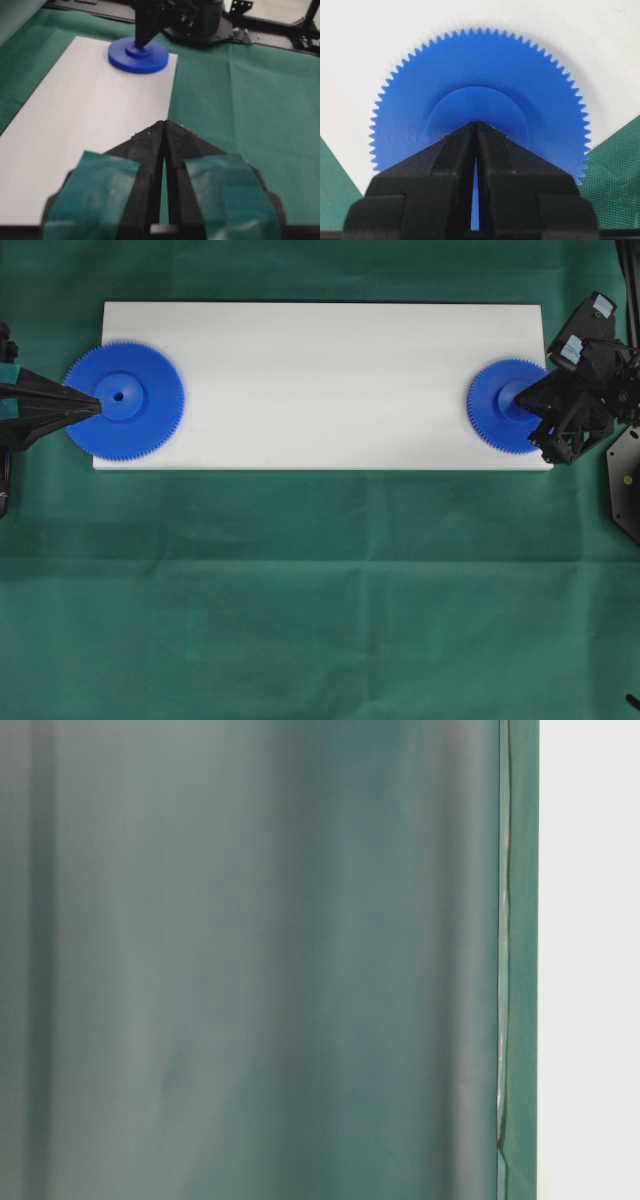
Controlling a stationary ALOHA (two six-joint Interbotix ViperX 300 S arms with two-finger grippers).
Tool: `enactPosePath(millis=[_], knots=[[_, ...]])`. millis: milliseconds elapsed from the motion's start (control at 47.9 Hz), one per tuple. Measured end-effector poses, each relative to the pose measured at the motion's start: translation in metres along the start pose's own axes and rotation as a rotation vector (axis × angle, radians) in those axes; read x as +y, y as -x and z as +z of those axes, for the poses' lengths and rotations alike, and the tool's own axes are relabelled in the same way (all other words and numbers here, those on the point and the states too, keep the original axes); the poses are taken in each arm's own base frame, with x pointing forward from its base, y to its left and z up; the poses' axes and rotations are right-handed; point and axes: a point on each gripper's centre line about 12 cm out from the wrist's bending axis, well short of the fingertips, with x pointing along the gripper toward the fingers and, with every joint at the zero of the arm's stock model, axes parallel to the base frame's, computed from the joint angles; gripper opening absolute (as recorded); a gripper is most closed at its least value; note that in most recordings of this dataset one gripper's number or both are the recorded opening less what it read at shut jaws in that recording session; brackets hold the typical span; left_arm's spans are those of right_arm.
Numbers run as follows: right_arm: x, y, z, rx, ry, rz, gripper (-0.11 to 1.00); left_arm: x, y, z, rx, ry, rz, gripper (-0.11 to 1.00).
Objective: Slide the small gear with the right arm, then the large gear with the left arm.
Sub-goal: 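Open the right gripper and lift it off the small gear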
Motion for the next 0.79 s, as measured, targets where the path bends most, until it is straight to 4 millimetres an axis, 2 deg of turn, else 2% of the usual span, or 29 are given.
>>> enactPosePath(millis=[230,606,794], knots=[[0.001,0.006,0.006,-0.032,-0.006,0.007,0.50,0.000,0.000,-0.001,0.003,-0.002,0.000,0.00],[0.005,0.054,0.033,-0.285,0.004,0.093,0.50,0.000,-0.001,-0.003,0.024,-0.002,0.003,0.00],[0.002,0.068,0.028,-0.370,-0.001,0.128,0.50,0.000,-0.001,-0.006,0.055,-0.002,0.004,0.00]])
